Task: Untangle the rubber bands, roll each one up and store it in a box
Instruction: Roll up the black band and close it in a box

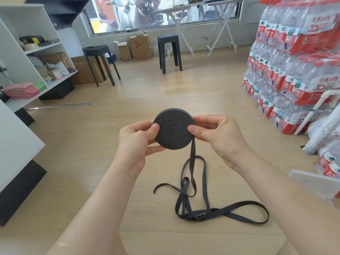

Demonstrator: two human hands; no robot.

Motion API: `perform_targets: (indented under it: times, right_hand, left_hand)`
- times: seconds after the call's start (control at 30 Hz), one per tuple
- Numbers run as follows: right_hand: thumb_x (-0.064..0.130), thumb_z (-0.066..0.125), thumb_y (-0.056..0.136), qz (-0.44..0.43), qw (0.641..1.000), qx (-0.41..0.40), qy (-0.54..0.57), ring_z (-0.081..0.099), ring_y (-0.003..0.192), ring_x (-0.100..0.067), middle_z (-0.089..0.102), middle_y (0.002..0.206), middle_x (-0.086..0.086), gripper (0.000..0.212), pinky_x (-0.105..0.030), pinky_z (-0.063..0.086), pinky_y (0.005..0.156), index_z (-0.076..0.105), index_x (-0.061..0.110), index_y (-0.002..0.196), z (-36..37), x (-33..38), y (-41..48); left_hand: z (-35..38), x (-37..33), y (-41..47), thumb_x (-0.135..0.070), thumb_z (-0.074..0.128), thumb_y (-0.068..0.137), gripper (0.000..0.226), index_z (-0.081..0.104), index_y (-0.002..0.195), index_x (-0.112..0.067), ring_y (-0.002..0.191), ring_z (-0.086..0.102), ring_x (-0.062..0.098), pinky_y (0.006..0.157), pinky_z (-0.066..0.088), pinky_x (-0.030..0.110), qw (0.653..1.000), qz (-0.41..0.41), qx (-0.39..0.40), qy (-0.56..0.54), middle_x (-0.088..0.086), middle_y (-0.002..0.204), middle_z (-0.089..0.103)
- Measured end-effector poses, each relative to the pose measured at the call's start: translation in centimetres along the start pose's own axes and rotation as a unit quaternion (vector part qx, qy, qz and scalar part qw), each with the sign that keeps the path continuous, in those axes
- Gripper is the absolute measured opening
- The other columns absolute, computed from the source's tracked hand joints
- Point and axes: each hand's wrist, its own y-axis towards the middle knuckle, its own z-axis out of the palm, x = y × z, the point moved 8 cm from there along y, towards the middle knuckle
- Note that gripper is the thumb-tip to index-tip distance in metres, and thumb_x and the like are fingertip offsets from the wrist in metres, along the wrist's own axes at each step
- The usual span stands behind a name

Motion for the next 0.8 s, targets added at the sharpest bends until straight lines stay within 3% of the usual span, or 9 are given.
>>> perform_targets:
  times: [0.13, 0.23, 0.33, 0.43, 0.47, 0.57, 0.63, 0.67, 0.8]
  right_hand:
    - [0.005, 0.079, 0.076, -0.033, 0.995, -0.014, -0.089, 0.07, 0.068, -0.004, 0.074, 0.073, 0.008, 0.026, -0.019, 0.054, 0.063, 0.073, 0.03, 0.078, -0.7, 0.7, 0.2]
    - [0.009, 0.079, 0.075, -0.089, 0.97, 0.0, -0.227, 0.068, 0.07, -0.002, 0.073, 0.072, 0.013, 0.022, -0.019, 0.055, 0.069, 0.075, 0.03, 0.076, -0.6, 1.6, 0.2]
    - [0.014, 0.073, 0.078, -0.16, 0.914, 0.055, -0.368, 0.066, 0.073, -0.011, 0.074, 0.075, 0.006, 0.012, -0.029, 0.054, 0.073, 0.077, 0.022, 0.085, 1.1, 2.3, -0.3]
    - [0.019, 0.065, 0.076, -0.205, 0.877, 0.103, -0.422, 0.064, 0.073, -0.017, 0.072, 0.075, 0.005, 0.015, -0.037, 0.052, 0.072, 0.075, 0.022, 0.087, 2.6, 2.3, -0.9]
    - [0.017, 0.067, 0.076, -0.203, 0.879, 0.109, -0.417, 0.064, 0.074, -0.017, 0.072, 0.076, 0.005, 0.015, -0.036, 0.053, 0.073, 0.074, 0.021, 0.089, 2.8, 2.2, -0.8]
    - [0.012, 0.074, 0.076, -0.178, 0.901, 0.112, -0.381, 0.065, 0.075, -0.016, 0.071, 0.078, 0.006, 0.022, -0.035, 0.053, 0.077, 0.066, 0.023, 0.092, 2.6, 2.0, -0.8]
    - [0.012, 0.076, 0.076, -0.176, 0.897, 0.126, -0.385, 0.063, 0.073, -0.016, 0.068, 0.076, 0.008, 0.026, -0.035, 0.053, 0.074, 0.058, 0.026, 0.089, 3.0, 1.7, -0.9]
    - [0.014, 0.077, 0.076, -0.176, 0.897, 0.127, -0.384, 0.063, 0.073, -0.014, 0.067, 0.076, 0.009, 0.025, -0.032, 0.052, 0.072, 0.058, 0.027, 0.087, 3.1, 1.5, -0.9]
    - [0.02, 0.081, 0.074, -0.139, 0.938, 0.095, -0.303, 0.065, 0.072, 0.001, 0.069, 0.076, 0.017, 0.021, -0.016, 0.049, 0.069, 0.067, 0.035, 0.081, 1.9, 1.5, -0.4]
  left_hand:
    - [0.7, 0.6, 0.0, -0.006, 0.06, 0.091, 0.015, 0.063, 0.105, -0.001, 0.081, 0.068, 0.027, 0.06, 0.059, 0.037, 0.998, -0.02, 0.031, 0.047, 0.012, 0.096, 0.068]
    - [1.0, -1.1, 0.1, -0.003, 0.061, 0.088, 0.019, 0.063, 0.099, -0.019, 0.084, 0.065, 0.018, 0.07, 0.055, 0.032, 0.973, 0.071, 0.056, 0.213, -0.001, 0.092, 0.07]
    - [2.8, -2.6, -1.5, -0.017, 0.067, 0.085, 0.031, 0.064, 0.107, -0.038, 0.084, 0.062, 0.009, 0.073, 0.049, 0.023, 0.883, 0.21, 0.09, 0.41, -0.015, 0.09, 0.066]
    - [4.9, -2.5, -2.9, -0.04, 0.059, 0.087, 0.015, 0.064, 0.101, -0.039, 0.08, 0.061, 0.016, 0.069, 0.05, 0.032, 0.747, 0.284, 0.098, 0.593, -0.011, 0.079, 0.066]
    - [5.1, -2.7, -3.1, -0.04, 0.057, 0.088, 0.015, 0.064, 0.1, -0.036, 0.081, 0.061, 0.019, 0.068, 0.05, 0.035, 0.733, 0.298, 0.096, 0.604, -0.009, 0.079, 0.066]
    - [5.3, -2.7, -3.1, -0.035, 0.057, 0.089, 0.021, 0.066, 0.108, -0.037, 0.085, 0.062, 0.019, 0.071, 0.05, 0.035, 0.738, 0.298, 0.111, 0.595, -0.008, 0.086, 0.07]
    - [5.2, -2.4, -3.0, -0.031, 0.058, 0.089, 0.018, 0.069, 0.102, -0.036, 0.078, 0.059, 0.019, 0.068, 0.049, 0.034, 0.734, 0.282, 0.117, 0.607, -0.006, 0.077, 0.067]
    - [4.9, -2.3, -2.8, -0.028, 0.061, 0.087, 0.015, 0.071, 0.097, -0.035, 0.074, 0.057, 0.019, 0.066, 0.048, 0.033, 0.749, 0.273, 0.115, 0.593, -0.006, 0.072, 0.065]
    - [2.5, -2.7, -1.6, -0.019, 0.071, 0.081, 0.016, 0.076, 0.091, -0.031, 0.077, 0.065, 0.014, 0.073, 0.051, 0.027, 0.872, 0.205, 0.054, 0.441, -0.013, 0.069, 0.067]
